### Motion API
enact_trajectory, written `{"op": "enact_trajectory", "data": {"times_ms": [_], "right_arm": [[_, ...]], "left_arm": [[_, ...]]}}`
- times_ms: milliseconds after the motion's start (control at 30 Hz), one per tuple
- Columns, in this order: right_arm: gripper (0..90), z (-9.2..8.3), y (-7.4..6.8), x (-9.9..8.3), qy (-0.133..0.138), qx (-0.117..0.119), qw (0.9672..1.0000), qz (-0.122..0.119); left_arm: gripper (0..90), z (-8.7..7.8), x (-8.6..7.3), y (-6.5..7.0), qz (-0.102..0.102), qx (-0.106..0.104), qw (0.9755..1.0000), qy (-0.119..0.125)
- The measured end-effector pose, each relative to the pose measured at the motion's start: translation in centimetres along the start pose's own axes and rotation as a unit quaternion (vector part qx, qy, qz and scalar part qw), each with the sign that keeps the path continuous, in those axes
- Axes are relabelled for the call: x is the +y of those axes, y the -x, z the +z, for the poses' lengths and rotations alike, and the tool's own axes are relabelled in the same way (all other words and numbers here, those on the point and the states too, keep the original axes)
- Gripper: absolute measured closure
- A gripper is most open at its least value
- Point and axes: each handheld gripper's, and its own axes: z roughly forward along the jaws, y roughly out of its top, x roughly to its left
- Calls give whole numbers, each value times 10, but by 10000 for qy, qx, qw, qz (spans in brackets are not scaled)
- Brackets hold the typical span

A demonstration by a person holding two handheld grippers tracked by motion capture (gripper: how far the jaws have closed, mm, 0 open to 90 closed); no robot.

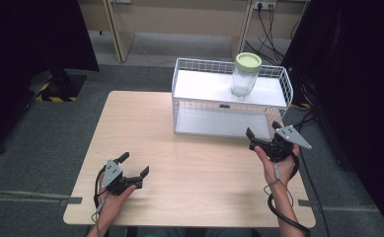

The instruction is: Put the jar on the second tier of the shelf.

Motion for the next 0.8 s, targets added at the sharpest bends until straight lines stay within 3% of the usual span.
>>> {"op": "enact_trajectory", "data": {"times_ms": [800], "right_arm": [[3,-28,6,-40,-224,-85,9997,66]], "left_arm": [[44,0,0,0,4,4,10000,-3]]}}
